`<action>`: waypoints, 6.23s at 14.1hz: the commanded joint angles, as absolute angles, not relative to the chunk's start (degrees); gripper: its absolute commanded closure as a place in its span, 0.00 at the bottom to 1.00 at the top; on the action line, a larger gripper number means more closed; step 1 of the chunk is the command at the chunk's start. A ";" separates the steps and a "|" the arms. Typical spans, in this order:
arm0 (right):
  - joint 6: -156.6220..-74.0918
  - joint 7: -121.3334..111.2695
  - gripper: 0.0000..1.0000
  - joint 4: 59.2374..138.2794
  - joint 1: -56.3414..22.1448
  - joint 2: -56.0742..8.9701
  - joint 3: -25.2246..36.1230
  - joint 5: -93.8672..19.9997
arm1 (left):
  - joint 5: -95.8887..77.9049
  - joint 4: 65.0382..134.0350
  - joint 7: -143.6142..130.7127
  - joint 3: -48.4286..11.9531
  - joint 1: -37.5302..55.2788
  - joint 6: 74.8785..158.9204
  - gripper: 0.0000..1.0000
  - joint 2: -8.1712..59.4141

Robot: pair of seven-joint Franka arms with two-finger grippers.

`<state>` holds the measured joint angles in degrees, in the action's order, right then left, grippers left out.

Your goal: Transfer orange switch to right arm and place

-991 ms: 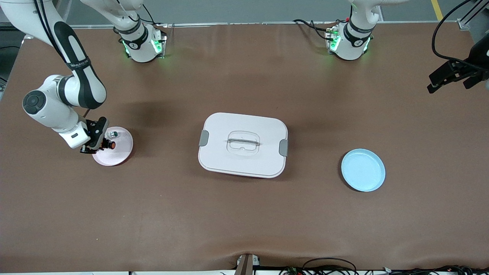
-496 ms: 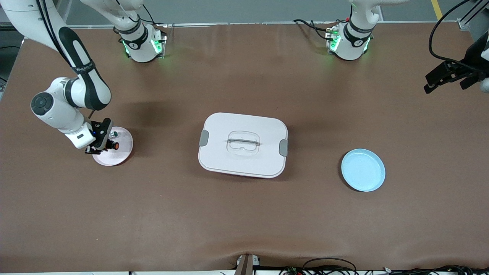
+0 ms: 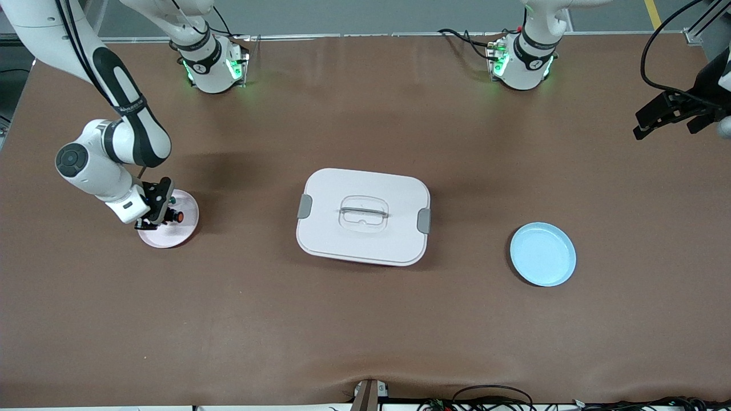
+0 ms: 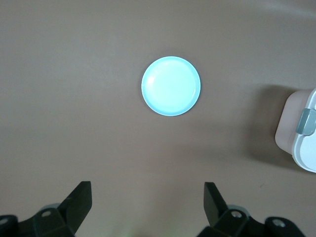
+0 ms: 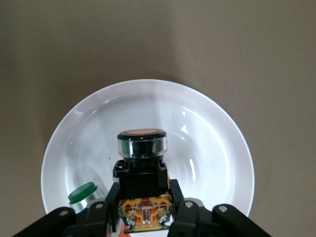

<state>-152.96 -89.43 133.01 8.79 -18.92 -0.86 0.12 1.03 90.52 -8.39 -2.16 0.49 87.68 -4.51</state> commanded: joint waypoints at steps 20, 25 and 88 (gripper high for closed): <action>-157.33 -89.12 0.00 130.79 8.53 -23.20 -1.32 0.26 | 0.79 90.79 -6.06 -1.85 0.09 87.54 0.00 -5.19; -145.93 -88.95 0.00 124.21 8.44 -22.77 -1.49 0.18 | 0.97 91.14 -6.06 -1.58 -0.53 86.66 0.00 -5.10; -77.43 -3.78 0.00 83.41 2.37 -8.26 -1.58 0.70 | 1.32 89.38 -5.98 -1.76 -0.53 84.29 0.00 -4.57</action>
